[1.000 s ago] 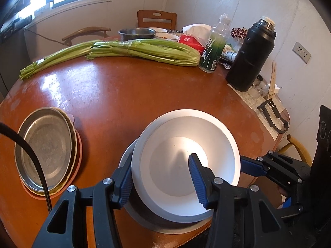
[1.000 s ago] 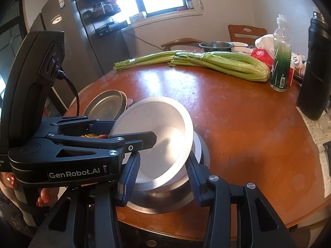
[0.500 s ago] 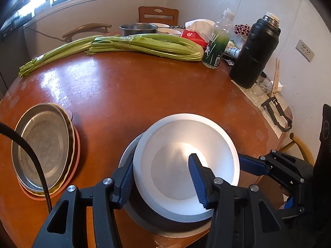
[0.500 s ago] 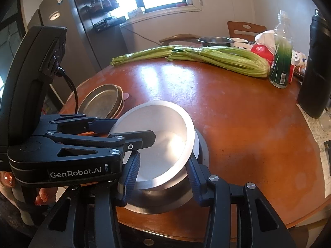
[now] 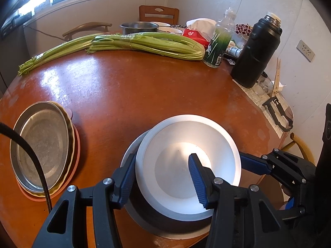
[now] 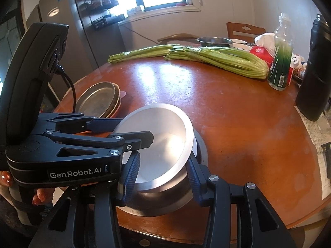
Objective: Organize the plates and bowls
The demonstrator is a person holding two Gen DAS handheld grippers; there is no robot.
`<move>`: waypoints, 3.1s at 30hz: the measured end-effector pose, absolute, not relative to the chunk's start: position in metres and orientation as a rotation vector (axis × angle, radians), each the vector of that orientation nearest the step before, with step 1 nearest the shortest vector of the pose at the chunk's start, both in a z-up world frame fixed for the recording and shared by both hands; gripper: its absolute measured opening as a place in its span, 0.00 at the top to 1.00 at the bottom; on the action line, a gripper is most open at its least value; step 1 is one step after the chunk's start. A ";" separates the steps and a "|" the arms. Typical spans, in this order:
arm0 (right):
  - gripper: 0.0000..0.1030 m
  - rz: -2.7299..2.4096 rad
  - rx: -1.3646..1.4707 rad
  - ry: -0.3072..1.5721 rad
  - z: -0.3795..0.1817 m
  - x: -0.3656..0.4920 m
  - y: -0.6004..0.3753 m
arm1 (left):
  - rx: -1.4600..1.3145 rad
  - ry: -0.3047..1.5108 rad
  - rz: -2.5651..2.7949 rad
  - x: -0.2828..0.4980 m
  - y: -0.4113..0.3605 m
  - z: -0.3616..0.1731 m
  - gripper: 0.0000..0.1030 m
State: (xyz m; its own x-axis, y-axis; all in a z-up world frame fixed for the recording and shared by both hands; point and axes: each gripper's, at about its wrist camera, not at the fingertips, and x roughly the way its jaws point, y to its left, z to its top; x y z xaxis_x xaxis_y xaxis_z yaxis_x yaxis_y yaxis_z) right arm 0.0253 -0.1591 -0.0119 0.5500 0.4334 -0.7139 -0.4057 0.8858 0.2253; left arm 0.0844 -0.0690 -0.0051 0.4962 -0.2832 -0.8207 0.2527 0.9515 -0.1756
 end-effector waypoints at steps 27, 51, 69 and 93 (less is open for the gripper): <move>0.54 0.481 0.044 0.827 -0.002 0.028 -0.165 | -0.048 0.982 -0.326 0.082 -0.060 0.000 0.50; 0.54 0.475 0.058 0.767 0.017 0.024 -0.170 | -0.062 0.890 -0.276 0.066 -0.034 0.023 0.50; 0.49 0.443 0.100 0.800 0.007 0.035 -0.181 | -0.061 0.905 -0.286 0.060 -0.031 0.009 0.44; 0.45 0.459 0.195 0.950 -0.044 0.047 -0.183 | -0.191 1.025 -0.336 0.077 -0.036 -0.037 0.40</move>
State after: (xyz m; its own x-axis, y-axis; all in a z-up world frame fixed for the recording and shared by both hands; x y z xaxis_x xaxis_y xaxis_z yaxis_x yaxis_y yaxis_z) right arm 0.0467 -0.1834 -0.0439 0.4946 0.4600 -0.7374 -0.2914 0.8871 0.3579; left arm 0.0766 -0.0364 -0.0373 0.4740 -0.3610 -0.8031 0.1836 0.9326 -0.3108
